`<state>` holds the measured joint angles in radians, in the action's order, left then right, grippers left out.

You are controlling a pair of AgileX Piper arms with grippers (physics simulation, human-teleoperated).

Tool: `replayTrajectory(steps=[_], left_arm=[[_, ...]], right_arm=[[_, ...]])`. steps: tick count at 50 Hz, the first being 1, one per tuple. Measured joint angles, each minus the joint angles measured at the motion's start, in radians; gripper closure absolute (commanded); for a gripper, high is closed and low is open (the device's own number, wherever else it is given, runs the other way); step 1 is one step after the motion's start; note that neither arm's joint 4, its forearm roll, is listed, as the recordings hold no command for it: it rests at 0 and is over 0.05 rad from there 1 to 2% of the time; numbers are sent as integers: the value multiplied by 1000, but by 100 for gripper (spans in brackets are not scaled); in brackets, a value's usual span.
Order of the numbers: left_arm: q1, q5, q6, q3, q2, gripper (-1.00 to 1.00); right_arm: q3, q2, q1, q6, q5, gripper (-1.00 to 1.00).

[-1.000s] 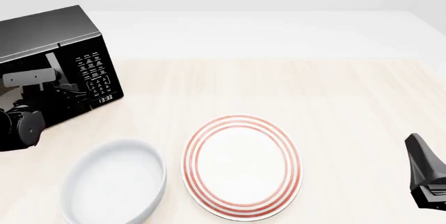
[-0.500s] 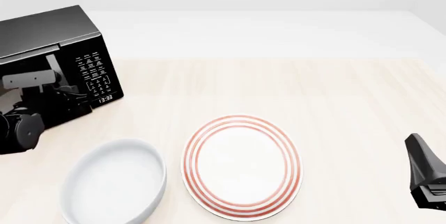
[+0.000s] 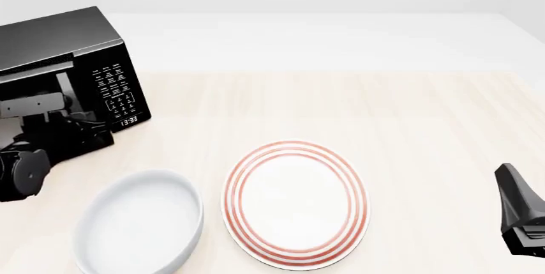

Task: Open the microwave.

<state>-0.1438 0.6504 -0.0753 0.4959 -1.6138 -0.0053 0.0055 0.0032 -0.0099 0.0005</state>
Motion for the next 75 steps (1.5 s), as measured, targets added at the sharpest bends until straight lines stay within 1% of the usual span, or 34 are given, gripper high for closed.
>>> replayTrajectory(steps=[13, 46, 60, 75], left_arm=[[10, 1, -7, -39, 35, 100], [38, -40, 13, -136, 149, 100], [43, -52, 10, -182, 202, 100], [44, -99, 17, -211, 260, 100]], right_arm=[[0, 0, 0, 0, 0, -100], [0, 0, 0, 0, 0, -100], [0, 0, 0, 0, 0, -100], [0, 0, 0, 0, 0, -100]])
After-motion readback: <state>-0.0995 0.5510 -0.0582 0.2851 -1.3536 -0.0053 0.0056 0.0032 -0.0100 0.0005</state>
